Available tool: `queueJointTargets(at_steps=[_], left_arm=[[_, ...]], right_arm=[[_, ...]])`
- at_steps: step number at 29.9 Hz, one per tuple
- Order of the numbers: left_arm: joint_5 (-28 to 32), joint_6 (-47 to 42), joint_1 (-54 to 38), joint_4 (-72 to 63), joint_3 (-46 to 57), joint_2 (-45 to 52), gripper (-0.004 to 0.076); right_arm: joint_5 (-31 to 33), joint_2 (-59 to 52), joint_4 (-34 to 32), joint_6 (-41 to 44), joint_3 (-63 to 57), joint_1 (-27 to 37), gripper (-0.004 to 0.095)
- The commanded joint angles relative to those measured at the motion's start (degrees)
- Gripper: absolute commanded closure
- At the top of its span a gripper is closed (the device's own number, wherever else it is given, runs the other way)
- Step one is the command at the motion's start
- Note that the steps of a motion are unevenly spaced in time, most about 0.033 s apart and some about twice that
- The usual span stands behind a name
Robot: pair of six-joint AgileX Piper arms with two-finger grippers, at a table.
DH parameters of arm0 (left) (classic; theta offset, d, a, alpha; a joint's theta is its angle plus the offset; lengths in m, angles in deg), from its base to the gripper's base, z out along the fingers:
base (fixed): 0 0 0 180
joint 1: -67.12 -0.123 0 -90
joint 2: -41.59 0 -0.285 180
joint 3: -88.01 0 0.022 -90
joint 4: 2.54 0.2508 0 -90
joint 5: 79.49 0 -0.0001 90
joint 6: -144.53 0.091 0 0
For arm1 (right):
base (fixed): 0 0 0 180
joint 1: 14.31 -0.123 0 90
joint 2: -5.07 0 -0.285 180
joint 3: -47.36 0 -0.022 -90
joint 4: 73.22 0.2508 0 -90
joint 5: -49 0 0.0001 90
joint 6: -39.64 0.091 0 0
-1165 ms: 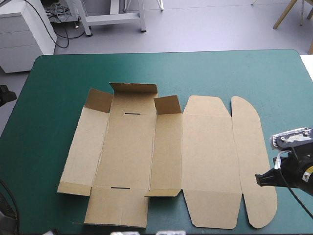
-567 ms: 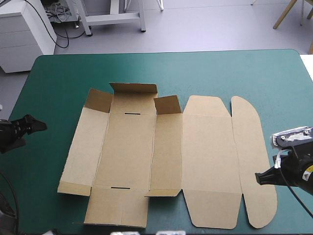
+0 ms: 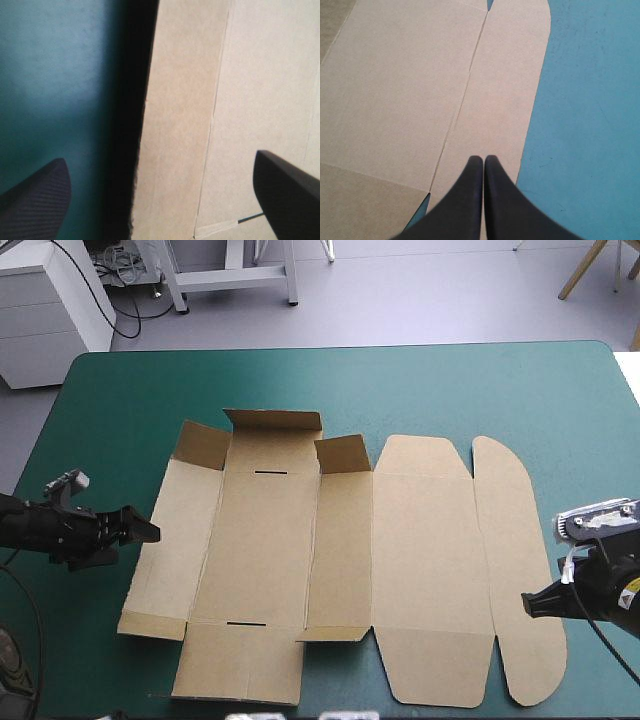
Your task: Fold the box
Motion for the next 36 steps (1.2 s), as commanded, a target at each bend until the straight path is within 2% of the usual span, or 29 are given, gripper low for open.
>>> queueJointTargets(at_steps=[1,11,21,23,26,32,33,36], left_arm=[[-5.53,0.4,2.16,-2.04,1.21,1.77,0.0025],[-5.53,1.28,8.44,-2.04,6.0,1.77,0.0025],[-5.53,1.28,12.59,-2.45,6.19,1.77,0.0026],[-5.53,1.28,12.59,-2.45,6.19,1.77,0.0055],[-5.53,1.18,12.59,-2.45,6.19,1.77,0.0195],[-5.29,1.03,12.59,-1.6,6.19,1.77,0.0701],[-4.96,1.18,12.59,-1.52,6.19,1.77,0.0729],[-3.24,1.18,12.59,-0.9,6.19,1.77,0.0734]], right_arm=[[-3.12,0.08,-0.71,-0.4,1.34,0.3,0.0922],[-3.12,0.08,0.81,-0.65,1.34,0.3,0.0922],[-3.12,0.08,0.81,-0.65,1.34,0.3,0.0922],[-3.12,0.08,0.81,-0.65,1.34,0.3,0.0922],[-3.12,0.08,0.81,-0.65,1.34,0.3,0.0922],[-3.12,0.08,0.81,-0.65,1.34,0.3,0.0922],[-3.12,0.08,0.81,-0.65,1.34,0.3,0.0922],[-3.12,0.08,0.81,-0.65,1.34,0.3,0.0922]])
